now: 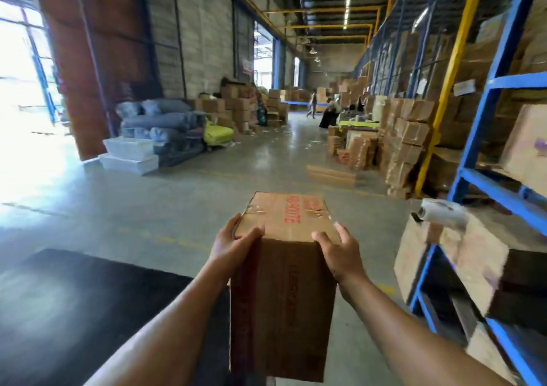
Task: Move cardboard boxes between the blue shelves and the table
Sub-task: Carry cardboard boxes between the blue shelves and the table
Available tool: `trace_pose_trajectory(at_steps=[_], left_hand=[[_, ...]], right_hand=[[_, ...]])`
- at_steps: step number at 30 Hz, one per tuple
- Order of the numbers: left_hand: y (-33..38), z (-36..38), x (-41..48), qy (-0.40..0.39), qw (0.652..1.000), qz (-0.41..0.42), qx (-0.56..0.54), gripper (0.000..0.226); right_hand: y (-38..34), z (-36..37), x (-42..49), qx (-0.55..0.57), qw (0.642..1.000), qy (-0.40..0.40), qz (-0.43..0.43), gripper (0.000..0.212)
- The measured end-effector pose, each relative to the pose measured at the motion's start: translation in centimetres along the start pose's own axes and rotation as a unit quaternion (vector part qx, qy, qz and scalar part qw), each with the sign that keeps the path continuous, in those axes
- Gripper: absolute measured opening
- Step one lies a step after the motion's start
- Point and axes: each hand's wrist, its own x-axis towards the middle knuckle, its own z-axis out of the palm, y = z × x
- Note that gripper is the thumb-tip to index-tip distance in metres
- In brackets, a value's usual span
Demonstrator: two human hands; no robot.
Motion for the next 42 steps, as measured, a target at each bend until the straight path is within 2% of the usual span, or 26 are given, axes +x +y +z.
trace_pose_trajectory(at_steps=[5,10,17,21,24,26,29,31,33,35,38,40,42], left_hand=[[-6.5,-7.9,0.6,0.098,0.992,-0.065,0.039,0.093],[-11.5,-11.4,0.3,0.121,0.987,-0.091,0.055,0.094],[-15.6,-11.8,0.0,0.134,0.979,-0.110,0.106,0.083],[-15.4,-11.7,0.0,0.162,0.971,-0.123,0.126,0.086],[-14.9,-11.0,-0.8,0.214,0.959,-0.109,0.153,0.091],[-14.8,-10.4,-1.6,0.270,0.942,-0.093,0.179,0.082],[-14.2,-9.9,-3.5,0.333,0.912,-0.106,0.216,0.069],[-13.9,-9.8,-5.1,0.326,0.914,-0.121,0.209,0.077],[-13.6,-9.5,-7.0,0.299,0.928,-0.116,0.189,0.095],[-13.7,-8.9,-8.8,0.289,0.932,-0.114,0.185,0.101],[-13.7,-8.6,-10.2,0.323,0.922,-0.129,0.168,0.082],[-13.6,-8.7,-10.1,0.344,0.917,-0.132,0.151,0.066],[-13.6,-8.8,-9.5,0.363,0.912,-0.133,0.136,0.055]], right_hand=[[3.8,10.5,-0.2,0.017,0.992,-0.117,0.034,0.068],[7.4,15.8,-1.3,0.025,0.987,-0.159,0.024,0.062],[10.0,17.5,-1.5,0.053,0.975,-0.201,0.076,0.069],[9.8,17.4,-1.2,0.048,0.970,-0.227,0.066,0.075],[9.6,17.2,-1.6,0.064,0.963,-0.259,0.043,0.080],[9.8,17.2,-2.4,0.054,0.957,-0.282,0.023,0.074],[10.0,16.9,-3.8,0.062,0.941,-0.332,0.025,0.051],[9.7,16.9,-4.5,0.076,0.918,-0.389,0.028,0.038],[9.1,17.1,-5.2,0.075,0.883,-0.462,0.041,0.033],[8.8,17.0,-5.6,0.066,0.862,-0.500,0.045,0.026],[8.8,16.2,-3.9,0.051,0.905,-0.422,0.032,0.020],[9.2,15.5,-1.2,0.050,0.929,-0.364,0.050,0.026],[9.4,14.9,1.8,0.051,0.936,-0.343,0.052,0.036]])
